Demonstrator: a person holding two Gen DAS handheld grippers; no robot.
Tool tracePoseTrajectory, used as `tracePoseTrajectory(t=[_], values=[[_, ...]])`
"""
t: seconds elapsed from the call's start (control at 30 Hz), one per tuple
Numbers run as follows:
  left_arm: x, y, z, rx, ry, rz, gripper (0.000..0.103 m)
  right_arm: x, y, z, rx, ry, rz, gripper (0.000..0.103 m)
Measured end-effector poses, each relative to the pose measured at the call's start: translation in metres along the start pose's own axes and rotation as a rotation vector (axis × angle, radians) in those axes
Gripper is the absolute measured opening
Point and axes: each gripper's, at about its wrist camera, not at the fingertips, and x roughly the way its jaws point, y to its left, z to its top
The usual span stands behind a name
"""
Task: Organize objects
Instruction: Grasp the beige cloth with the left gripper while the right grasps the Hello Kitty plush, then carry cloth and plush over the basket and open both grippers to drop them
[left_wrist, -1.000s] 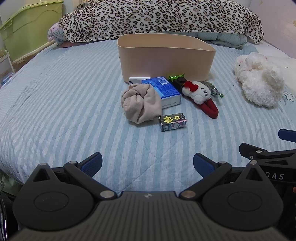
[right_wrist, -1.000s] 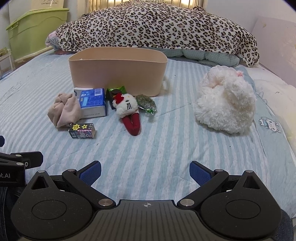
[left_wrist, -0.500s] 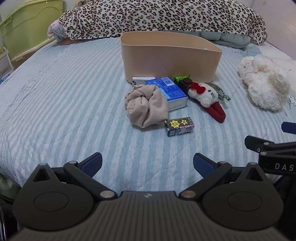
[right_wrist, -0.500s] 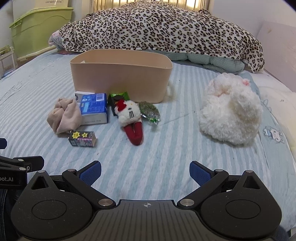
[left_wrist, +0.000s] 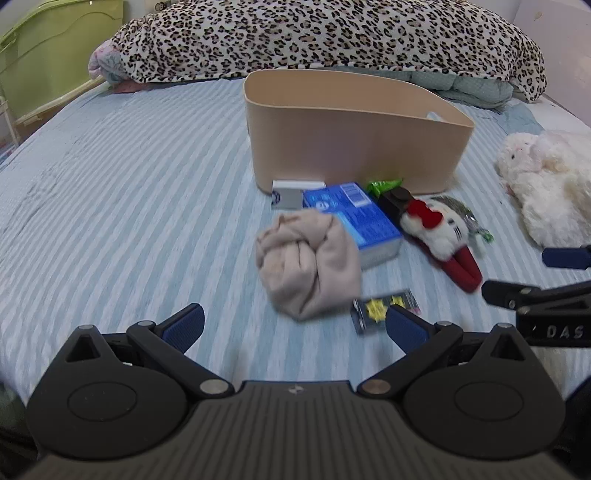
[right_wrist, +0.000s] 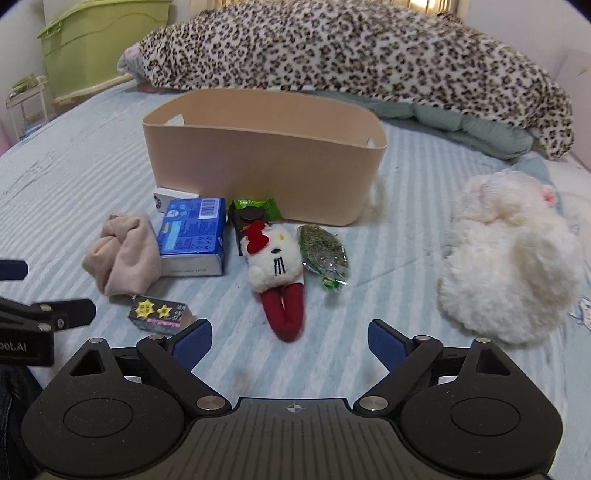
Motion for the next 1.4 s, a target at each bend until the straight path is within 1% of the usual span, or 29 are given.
tracePoseTrajectory(t=[0.17,0.27,0.33,0.37,0.4,0.47,0.5,0.53,0.57,0.67,0.73,0.77,0.83,0.93,1.1,1.23,1.33,1.4], values=[[0.028,-0.001,0.017,0.014,-0.008,-0.003,0.103,0.036,-0.005,0.007,0.025,0.067,0.022,0.081],[0.049,0.001,0.024,0.012,-0.001,-0.007,0.103,0.054,-0.002,0.01,0.014,0.084,0.024,0.077],[0.062,0.002,0.026,0.013,0.016,-0.006,0.103,0.063,0.002,0.011,0.002,0.09,0.024,0.071],[0.069,0.002,0.027,0.015,0.027,-0.006,0.102,0.068,0.003,0.012,-0.002,0.095,0.026,0.067],[0.073,0.002,0.027,0.019,0.037,-0.011,0.098,0.073,0.004,0.012,-0.004,0.099,0.028,0.062],[0.08,0.002,0.027,0.027,0.061,-0.056,0.093,0.078,0.006,0.012,-0.009,0.095,0.032,0.057],[0.083,0.001,0.027,0.026,0.071,-0.074,0.086,0.079,0.007,0.013,-0.013,0.087,0.035,0.048],[0.085,0.001,0.026,0.026,0.08,-0.088,0.08,0.079,0.008,0.013,-0.017,0.079,0.04,0.042],[0.086,0.0,0.025,0.029,0.084,-0.094,0.078,0.078,0.009,0.014,-0.019,0.074,0.039,0.032],[0.084,-0.005,0.022,0.059,0.078,-0.085,0.065,0.074,0.007,0.013,-0.015,0.062,0.05,0.026],[0.08,-0.006,0.021,0.063,0.073,-0.084,0.057,0.068,0.005,0.012,-0.007,0.053,0.059,0.025],[0.077,-0.005,0.021,0.061,0.073,-0.087,0.056,0.064,0.005,0.011,-0.002,0.049,0.063,0.024],[0.072,-0.001,0.021,0.047,0.072,-0.092,0.049,0.054,0.003,0.012,0.004,0.035,0.072,0.024],[0.06,0.003,0.023,0.031,0.069,-0.104,0.041,0.034,0.0,0.015,0.005,-0.004,0.08,0.024],[0.033,0.006,0.03,0.035,0.014,-0.093,0.039,0.0,-0.011,0.028,0.036,-0.076,0.105,0.024],[0.006,0.009,0.044,0.018,-0.042,-0.099,0.037,-0.026,-0.02,0.044,0.048,-0.161,0.098,0.024],[-0.014,0.01,0.063,0.022,-0.096,-0.091,0.037,-0.036,-0.029,0.06,0.08,-0.206,0.113,0.024],[-0.022,0.01,0.083,0.02,-0.12,-0.072,0.037,-0.038,-0.037,0.075,0.102,-0.227,0.125,0.024]])
